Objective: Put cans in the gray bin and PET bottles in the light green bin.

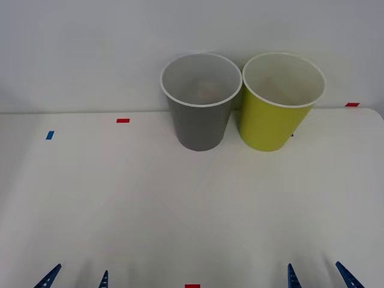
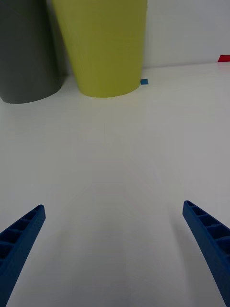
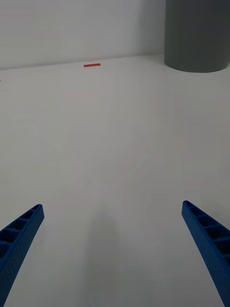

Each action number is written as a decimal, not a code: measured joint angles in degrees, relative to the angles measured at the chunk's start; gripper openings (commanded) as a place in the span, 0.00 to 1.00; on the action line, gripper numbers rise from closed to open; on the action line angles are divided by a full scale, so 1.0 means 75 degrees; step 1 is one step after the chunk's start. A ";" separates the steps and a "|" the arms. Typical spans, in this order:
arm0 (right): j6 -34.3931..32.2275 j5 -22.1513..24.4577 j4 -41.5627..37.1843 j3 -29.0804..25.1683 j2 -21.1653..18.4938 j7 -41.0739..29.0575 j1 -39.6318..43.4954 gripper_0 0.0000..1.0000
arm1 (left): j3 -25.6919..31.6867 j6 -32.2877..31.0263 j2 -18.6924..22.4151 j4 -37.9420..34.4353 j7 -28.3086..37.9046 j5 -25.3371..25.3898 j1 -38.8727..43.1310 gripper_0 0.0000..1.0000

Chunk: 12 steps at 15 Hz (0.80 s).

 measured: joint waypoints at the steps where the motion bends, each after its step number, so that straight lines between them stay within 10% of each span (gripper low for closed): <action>1: 0.0000 0.0000 0.0000 0.0000 0.0000 0.0000 0.0000 1.00 | 0.0000 0.0000 0.0000 0.0000 0.0000 0.0000 0.0000 1.00; 12: 0.0000 0.0000 0.0000 0.0000 0.0000 0.0000 0.0000 1.00 | 0.0000 0.0000 0.0000 0.0000 0.0000 0.0000 0.0000 1.00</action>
